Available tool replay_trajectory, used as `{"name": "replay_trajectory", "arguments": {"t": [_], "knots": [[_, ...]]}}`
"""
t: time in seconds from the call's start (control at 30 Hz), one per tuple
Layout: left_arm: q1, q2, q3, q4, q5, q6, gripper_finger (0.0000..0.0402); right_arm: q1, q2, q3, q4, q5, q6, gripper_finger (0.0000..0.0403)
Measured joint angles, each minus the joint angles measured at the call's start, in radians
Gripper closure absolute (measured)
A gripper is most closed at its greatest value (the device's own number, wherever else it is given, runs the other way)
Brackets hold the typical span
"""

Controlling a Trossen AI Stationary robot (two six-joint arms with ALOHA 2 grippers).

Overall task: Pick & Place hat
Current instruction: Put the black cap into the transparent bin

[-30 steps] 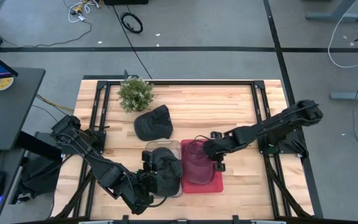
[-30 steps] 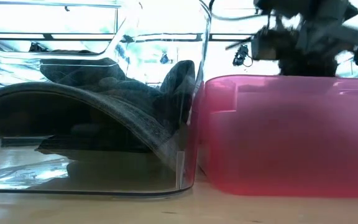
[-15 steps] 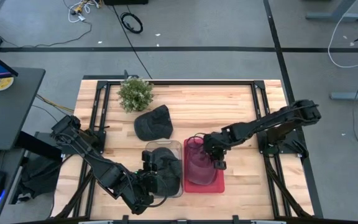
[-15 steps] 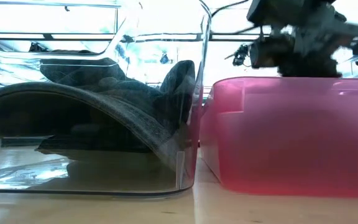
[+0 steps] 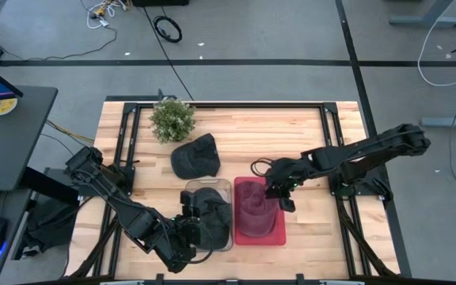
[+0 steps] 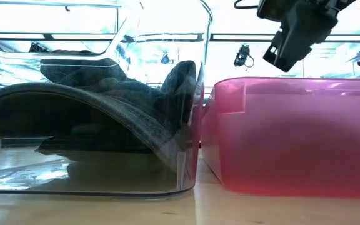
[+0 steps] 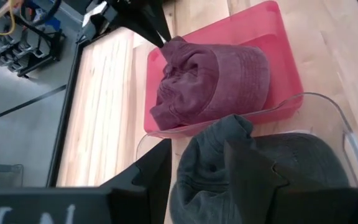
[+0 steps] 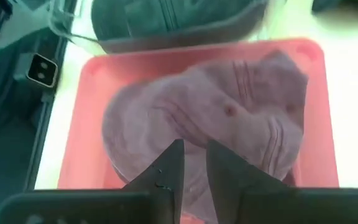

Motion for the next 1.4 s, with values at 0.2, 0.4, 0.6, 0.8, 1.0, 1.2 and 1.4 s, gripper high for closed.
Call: {"name": "replay_trajectory", "arguments": {"t": [0.2,0.4,0.6,0.8,1.0,1.2,1.4], "knots": [[0.0,0.0,0.0,-0.072,-0.072,-0.045,0.025,-0.02,-0.006,0.001,0.084,-0.001,-0.019,0.0334],[0.0,-0.003,0.0,-0.292,-0.321,-0.255,0.025,-0.081,-0.043,0.001,0.063,0.002,-0.051,0.0334],[0.011,-0.005,-0.002,-0.574,-0.424,-0.617,0.025,-0.065,-0.142,0.001,0.107,0.016,-0.089,0.0334],[0.029,-0.048,-0.065,-0.533,-0.491,-0.632,0.025,0.025,-0.294,-0.091,0.302,0.15,-0.133,0.0334],[0.075,-0.062,-0.113,-0.475,-0.507,-0.651,0.025,0.06,-0.495,-0.267,0.476,0.16,-0.151,0.0334],[0.154,-0.064,-0.123,-0.361,-0.476,-0.635,0.025,0.06,-0.685,-0.439,0.564,0.16,-0.143,0.0334],[0.231,-0.06,-0.123,0.022,-0.246,-0.331,0.025,0.06,-0.788,-0.557,0.69,0.16,-0.174,0.0334]]}}
